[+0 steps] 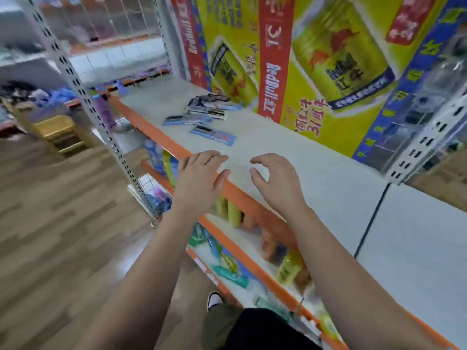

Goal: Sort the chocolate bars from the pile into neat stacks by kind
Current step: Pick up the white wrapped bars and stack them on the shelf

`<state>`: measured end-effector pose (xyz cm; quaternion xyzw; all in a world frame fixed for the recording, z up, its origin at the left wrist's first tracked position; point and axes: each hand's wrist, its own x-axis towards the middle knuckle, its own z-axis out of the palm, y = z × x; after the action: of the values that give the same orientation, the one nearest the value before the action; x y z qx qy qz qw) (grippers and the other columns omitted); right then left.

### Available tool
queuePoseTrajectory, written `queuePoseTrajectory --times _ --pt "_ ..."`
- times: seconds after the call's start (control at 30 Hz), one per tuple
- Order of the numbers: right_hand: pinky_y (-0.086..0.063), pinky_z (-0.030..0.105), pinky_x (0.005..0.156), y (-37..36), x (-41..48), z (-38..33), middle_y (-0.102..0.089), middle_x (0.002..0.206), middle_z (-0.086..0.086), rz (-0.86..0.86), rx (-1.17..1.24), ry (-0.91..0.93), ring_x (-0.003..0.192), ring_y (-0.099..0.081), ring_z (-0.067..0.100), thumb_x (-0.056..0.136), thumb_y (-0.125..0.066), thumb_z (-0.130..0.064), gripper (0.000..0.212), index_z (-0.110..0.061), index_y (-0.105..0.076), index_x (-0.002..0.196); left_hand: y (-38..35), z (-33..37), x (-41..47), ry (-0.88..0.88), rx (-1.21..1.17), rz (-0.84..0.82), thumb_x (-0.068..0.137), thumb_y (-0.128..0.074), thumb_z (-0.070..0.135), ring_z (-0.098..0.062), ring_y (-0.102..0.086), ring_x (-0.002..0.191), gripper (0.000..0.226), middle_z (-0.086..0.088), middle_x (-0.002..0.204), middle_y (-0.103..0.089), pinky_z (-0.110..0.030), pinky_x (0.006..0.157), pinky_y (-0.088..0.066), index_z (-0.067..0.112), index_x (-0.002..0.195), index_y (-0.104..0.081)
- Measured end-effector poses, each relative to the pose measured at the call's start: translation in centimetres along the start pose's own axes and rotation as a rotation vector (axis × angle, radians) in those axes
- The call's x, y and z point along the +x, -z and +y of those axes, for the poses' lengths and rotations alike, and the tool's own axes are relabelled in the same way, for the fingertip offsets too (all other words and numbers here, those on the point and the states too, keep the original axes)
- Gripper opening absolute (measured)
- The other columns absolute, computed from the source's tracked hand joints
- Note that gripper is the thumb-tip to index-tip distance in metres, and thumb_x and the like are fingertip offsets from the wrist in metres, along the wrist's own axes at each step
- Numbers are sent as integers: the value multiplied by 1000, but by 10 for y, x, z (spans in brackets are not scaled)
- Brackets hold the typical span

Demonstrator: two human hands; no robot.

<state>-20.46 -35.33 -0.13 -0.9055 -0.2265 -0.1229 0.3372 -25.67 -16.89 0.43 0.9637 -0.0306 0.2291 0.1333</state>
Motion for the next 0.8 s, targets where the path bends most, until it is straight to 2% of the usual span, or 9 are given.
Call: queuePoseTrajectory --times 0.13,0.27,0.37,0.43,0.5,0.6,0.67,0.8 --pt "-39 32 90 -38 75 -10 -65 108 6 -29 1 -21 104 -57 25 87 -57 -26 27 -14 -66 109 0 -58 53 22 15 -23 91 -44 39 -26 -56 110 38 1 123 -61 -43 94 -35 21 120 -61" --pt "-38 32 87 -69 131 -14 -64 106 8 -99 -45 -57 102 -55 27 84 -64 -23 27 -14 -67 108 -6 -106 90 41 4 -34 91 -43 39 -26 -57 109 38 2 121 -61 -42 94 -35 21 119 -62" --pt "-41 34 90 -90 158 -9 -64 111 8 -182 -119 -103 105 -54 29 79 -71 -30 37 -16 -65 113 -17 -137 106 42 -24 -65 93 -48 35 -27 -56 110 34 1 122 -60 -42 93 -36 20 121 -61" --pt "-46 37 86 -101 169 -7 -65 107 6 -230 -158 -149 100 -56 28 74 -74 -37 44 -18 -66 113 -27 -156 117 30 -46 -86 92 -54 31 -28 -56 112 32 0 123 -60 -44 92 -38 19 121 -61" --pt "-48 38 78 -111 175 -4 -66 99 4 -236 -178 -185 93 -57 28 69 -76 -39 43 -21 -66 106 -36 -173 130 3 -54 -111 92 -56 29 -29 -57 112 32 -1 124 -61 -44 91 -39 18 122 -61" --pt "-47 35 78 -120 181 -2 -67 99 2 -191 -192 -242 92 -56 26 67 -78 -35 43 -23 -66 106 -49 -200 152 -18 -74 -204 92 -56 29 -27 -52 118 36 0 130 -57 -43 95 -35 21 127 -57" --pt "-48 36 77 -122 183 -4 -68 97 1 -173 -185 -268 92 -56 25 70 -76 -30 39 -23 -66 106 -56 -217 166 -26 -92 -246 90 -58 29 -27 -49 121 38 0 131 -55 -42 96 -34 22 128 -55" --pt "-48 38 73 -127 182 -19 -66 90 -2 -135 -192 -307 87 -58 22 84 -55 -35 23 -27 -64 103 -66 -244 193 -45 -126 -328 84 -67 29 -31 -47 120 46 -5 129 -55 -43 95 -36 17 127 -56"
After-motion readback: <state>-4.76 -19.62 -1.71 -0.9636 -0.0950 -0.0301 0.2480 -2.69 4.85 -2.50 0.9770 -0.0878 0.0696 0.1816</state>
